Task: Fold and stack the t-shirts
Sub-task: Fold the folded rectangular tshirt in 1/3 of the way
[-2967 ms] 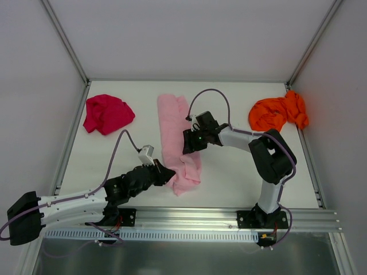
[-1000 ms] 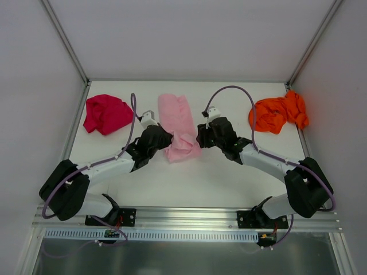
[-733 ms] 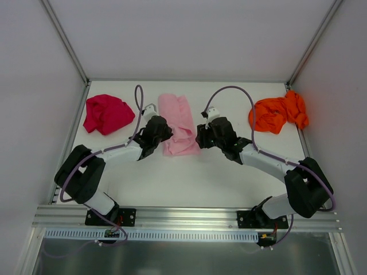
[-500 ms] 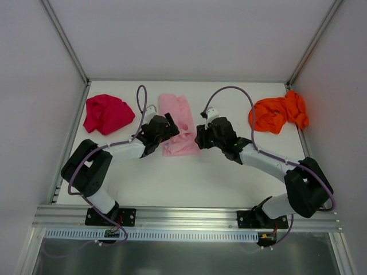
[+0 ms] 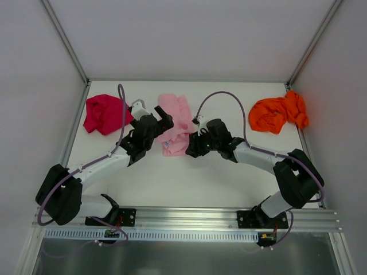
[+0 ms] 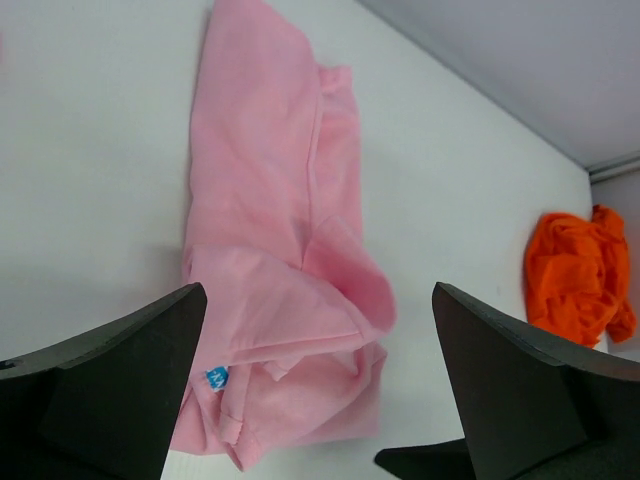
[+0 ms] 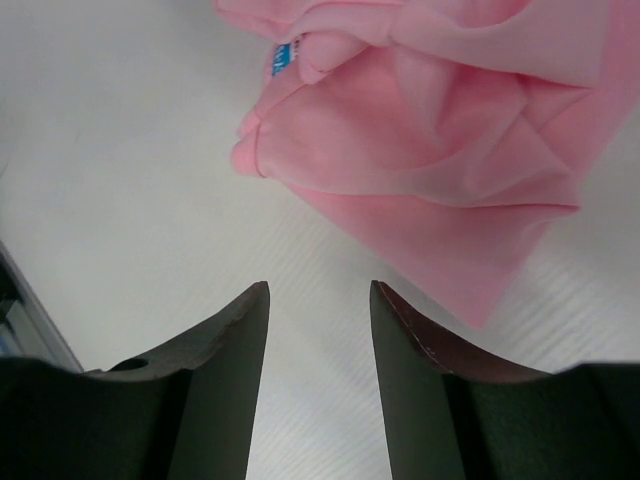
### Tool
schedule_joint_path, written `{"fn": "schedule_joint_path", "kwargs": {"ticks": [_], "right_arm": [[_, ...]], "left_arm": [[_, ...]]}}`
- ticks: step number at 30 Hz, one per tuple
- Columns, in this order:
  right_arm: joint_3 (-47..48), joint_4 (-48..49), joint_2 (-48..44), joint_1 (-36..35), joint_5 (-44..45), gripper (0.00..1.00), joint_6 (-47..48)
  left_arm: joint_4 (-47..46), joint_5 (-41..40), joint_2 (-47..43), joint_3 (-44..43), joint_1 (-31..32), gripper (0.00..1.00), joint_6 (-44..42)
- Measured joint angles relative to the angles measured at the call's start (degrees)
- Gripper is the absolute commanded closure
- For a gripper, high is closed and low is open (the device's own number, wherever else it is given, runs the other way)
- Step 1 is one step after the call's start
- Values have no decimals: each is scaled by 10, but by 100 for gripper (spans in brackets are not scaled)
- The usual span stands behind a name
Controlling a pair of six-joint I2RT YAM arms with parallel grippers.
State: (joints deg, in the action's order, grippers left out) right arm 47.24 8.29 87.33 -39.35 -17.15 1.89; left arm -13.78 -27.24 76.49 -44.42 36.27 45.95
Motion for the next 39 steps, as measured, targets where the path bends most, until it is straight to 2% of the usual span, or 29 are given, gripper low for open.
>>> {"fn": "schedule_joint_path", "kwargs": {"ticks": [7,18,23,27,39], "right_arm": [[36,13,65,-2,-78,51,-12],[181,-10,181,3,-100,51,-14],[257,-57,222,12,-65,52,-2],[310,-86,242,15,-16,53,19],[333,-116,240,13,153,53,52]], "left_arm": [[5,-45,-64,10,4,1,-19],[19,-45,-154,85,4,1,-23],[23,-44,-207,115,5,1,-23],[23,-43,-214,134,5,1,-23],[25,-43,-211,155,13,1,-23]]}}
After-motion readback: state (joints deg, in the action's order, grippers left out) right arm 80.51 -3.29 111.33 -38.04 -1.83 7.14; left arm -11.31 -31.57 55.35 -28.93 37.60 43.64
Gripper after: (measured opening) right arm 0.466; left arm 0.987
